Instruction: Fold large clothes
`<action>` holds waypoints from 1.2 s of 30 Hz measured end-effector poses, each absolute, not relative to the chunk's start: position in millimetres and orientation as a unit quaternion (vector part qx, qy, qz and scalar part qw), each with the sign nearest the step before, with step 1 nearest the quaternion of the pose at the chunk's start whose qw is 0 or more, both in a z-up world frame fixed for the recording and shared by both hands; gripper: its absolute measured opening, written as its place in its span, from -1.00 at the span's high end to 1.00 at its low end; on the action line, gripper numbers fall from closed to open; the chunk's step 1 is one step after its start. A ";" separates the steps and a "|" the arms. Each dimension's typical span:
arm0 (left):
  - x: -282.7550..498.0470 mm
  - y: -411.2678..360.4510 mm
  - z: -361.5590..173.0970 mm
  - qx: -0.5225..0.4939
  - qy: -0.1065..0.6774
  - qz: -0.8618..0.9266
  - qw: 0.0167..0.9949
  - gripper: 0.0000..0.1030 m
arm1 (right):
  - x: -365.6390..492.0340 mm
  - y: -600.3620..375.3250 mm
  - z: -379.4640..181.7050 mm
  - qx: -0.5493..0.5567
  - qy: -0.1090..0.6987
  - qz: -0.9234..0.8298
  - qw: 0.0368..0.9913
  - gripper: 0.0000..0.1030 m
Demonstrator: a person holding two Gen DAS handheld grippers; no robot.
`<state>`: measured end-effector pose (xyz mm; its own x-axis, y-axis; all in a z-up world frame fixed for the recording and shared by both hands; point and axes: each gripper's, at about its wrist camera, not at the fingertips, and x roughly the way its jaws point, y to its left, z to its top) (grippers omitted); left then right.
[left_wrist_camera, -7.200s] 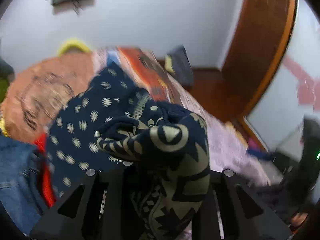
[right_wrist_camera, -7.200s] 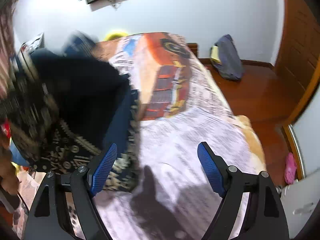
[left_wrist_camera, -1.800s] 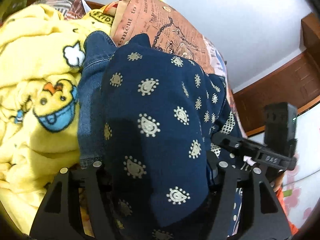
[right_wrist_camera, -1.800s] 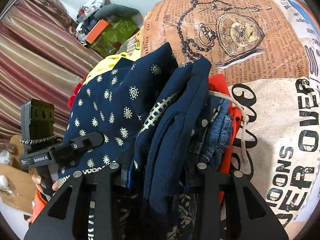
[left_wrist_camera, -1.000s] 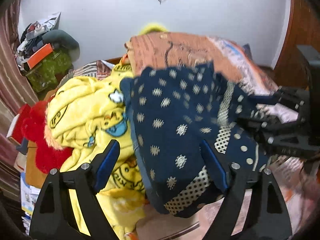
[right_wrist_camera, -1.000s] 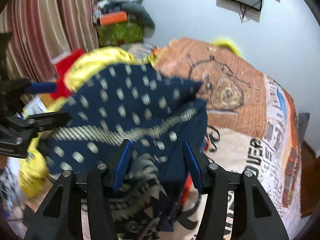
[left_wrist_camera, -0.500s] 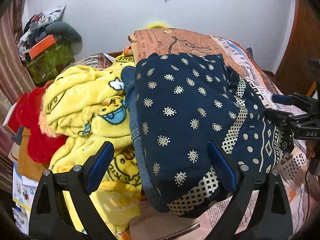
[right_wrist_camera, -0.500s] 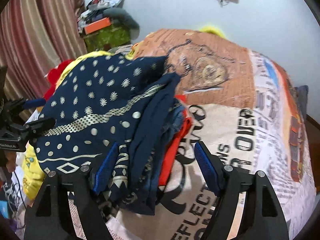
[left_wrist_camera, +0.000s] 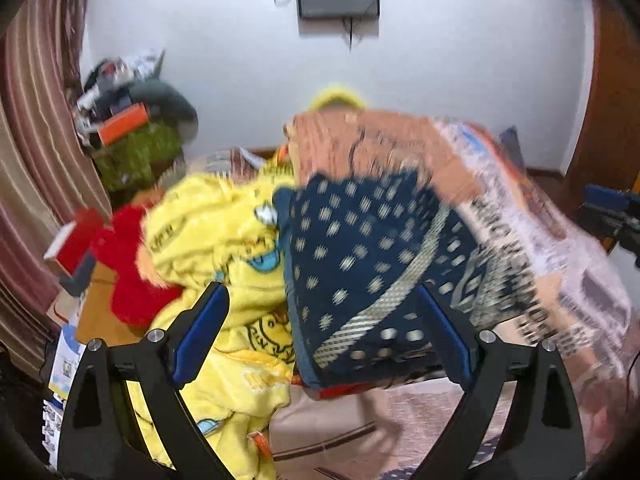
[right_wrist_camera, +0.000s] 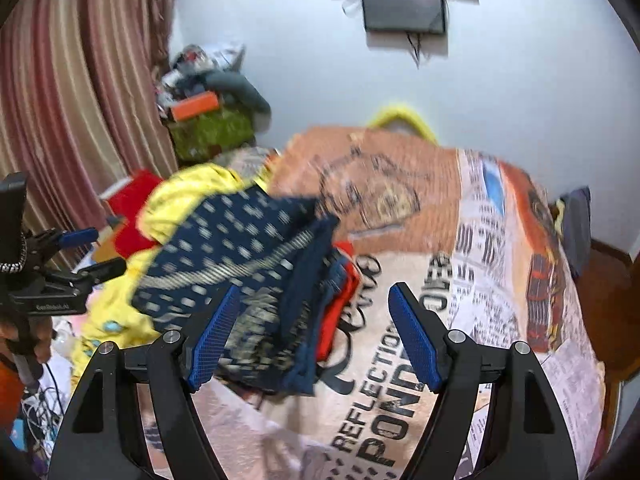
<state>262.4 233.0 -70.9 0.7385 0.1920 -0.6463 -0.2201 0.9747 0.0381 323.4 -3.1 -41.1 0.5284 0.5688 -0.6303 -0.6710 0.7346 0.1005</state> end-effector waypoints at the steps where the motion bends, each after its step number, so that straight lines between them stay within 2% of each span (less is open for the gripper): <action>1: 256.2 230.3 -61.6 -0.022 0.333 0.110 0.936 -0.83 | 317.2 -4.6 -34.4 -0.073 0.322 0.360 0.872 -0.42; 7: 191.8 203.8 11.7 -0.042 0.233 0.098 0.967 -0.83 | 266.8 -19.9 19.0 -0.037 0.245 0.389 0.887 -0.42; 12: 137.1 173.6 52.6 -0.032 0.155 0.093 0.983 -0.83 | 214.6 -35.0 56.3 -0.022 0.175 0.401 0.899 -0.42; 17: 91.2 141.9 70.6 -0.019 0.097 0.096 0.990 -0.83 | 171.5 -49.0 72.6 -0.013 0.122 0.403 0.907 -0.42; 24: 56.6 125.2 67.8 -0.034 0.074 0.094 0.992 -0.85 | 147.5 -56.5 68.1 -0.010 0.099 0.386 0.917 -0.45; 26: 54.1 124.8 64.6 -0.039 0.074 0.099 0.991 -0.99 | 145.9 -56.7 64.0 -0.009 0.104 0.381 0.919 -0.45; 33: 53.8 123.8 51.3 -0.043 0.086 0.111 0.989 -0.99 | 146.9 -59.5 58.1 -0.008 0.107 0.347 0.932 -1.00; 36: 54.0 123.7 45.5 -0.047 0.093 0.109 0.989 -0.99 | 148.4 -58.9 55.4 -0.013 0.110 0.338 0.935 -1.00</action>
